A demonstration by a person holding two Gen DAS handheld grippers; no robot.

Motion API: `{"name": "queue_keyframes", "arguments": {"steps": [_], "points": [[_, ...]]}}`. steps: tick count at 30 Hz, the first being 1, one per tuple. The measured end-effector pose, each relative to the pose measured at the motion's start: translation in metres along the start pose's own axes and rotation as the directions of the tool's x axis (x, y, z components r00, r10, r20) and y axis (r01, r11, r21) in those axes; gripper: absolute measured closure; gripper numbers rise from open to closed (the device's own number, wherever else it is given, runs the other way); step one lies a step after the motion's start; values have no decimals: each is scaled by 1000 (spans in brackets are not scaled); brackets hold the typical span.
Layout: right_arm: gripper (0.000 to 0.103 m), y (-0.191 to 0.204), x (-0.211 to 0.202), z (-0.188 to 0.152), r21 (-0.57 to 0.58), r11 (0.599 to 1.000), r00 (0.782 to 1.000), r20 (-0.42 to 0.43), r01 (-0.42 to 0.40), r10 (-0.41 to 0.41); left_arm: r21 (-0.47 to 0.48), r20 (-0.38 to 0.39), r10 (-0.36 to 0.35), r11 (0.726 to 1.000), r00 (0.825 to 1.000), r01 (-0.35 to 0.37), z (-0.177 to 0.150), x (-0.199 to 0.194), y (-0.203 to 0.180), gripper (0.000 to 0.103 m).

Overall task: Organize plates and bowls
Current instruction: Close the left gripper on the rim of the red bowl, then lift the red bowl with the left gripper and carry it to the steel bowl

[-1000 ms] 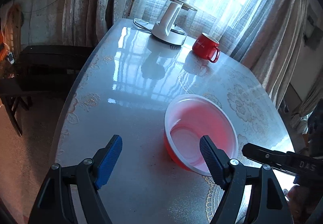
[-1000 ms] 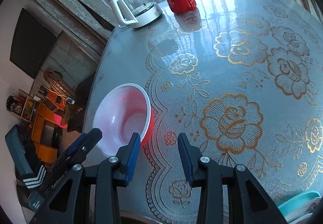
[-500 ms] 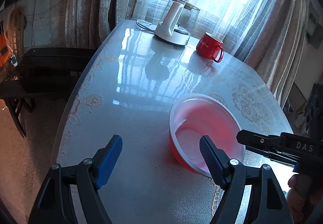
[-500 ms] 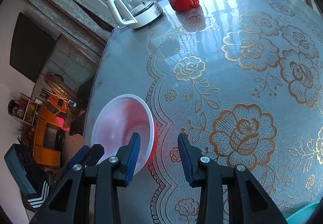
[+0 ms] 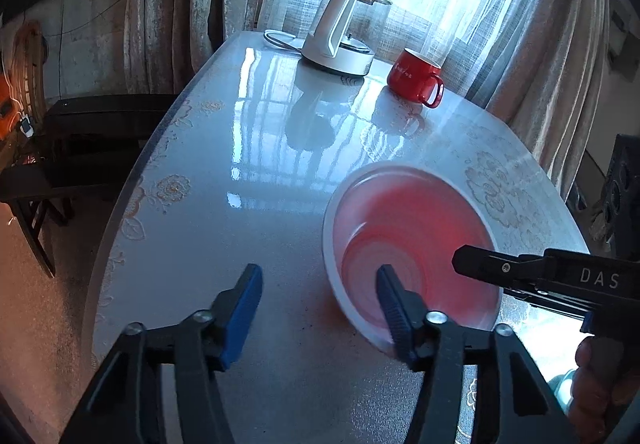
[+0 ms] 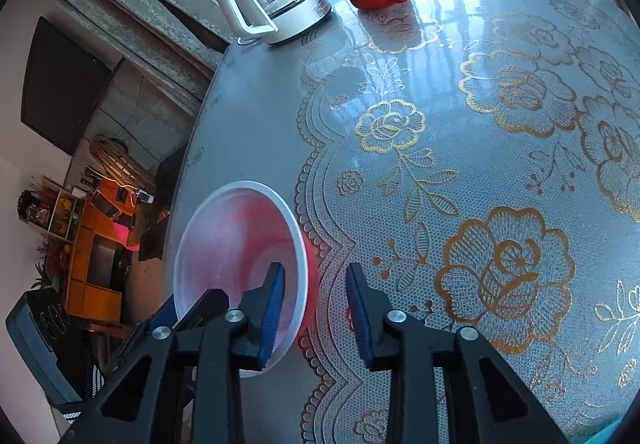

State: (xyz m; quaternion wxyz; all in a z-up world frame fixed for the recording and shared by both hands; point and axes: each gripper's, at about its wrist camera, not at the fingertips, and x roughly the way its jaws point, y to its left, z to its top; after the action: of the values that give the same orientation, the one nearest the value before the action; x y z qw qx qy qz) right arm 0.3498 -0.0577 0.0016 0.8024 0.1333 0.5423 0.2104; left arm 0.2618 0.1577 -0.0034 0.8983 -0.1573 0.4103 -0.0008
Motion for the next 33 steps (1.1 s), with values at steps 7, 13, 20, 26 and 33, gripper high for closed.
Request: {"name": "queue_keyframes", "arguments": {"steps": [7,13,20,26,33], "points": [[88,3,2,-5,-8,1000,1000,-13,-27,27,42,10,-11,999,1000,10,-4,-1,-9,77],[91,5,1,-8,1,999,999,-9,-46,46,93,18,-4,996,1000,3,-7,-3,-16,87],[92,0,-6,-12,34,997,998,7,-66,66,135,80,6,991,997,-17,-7,-18,-16,89],[92,0,-8,-14,40,997,998,13,-64,63,170,91,24,985,996,-39,-10,-20,-20,90],[95,-1,-11,-17,45,997,997,25,-68,67,187,112,18,982,994,-39,-10,-25,-21,90]]}}
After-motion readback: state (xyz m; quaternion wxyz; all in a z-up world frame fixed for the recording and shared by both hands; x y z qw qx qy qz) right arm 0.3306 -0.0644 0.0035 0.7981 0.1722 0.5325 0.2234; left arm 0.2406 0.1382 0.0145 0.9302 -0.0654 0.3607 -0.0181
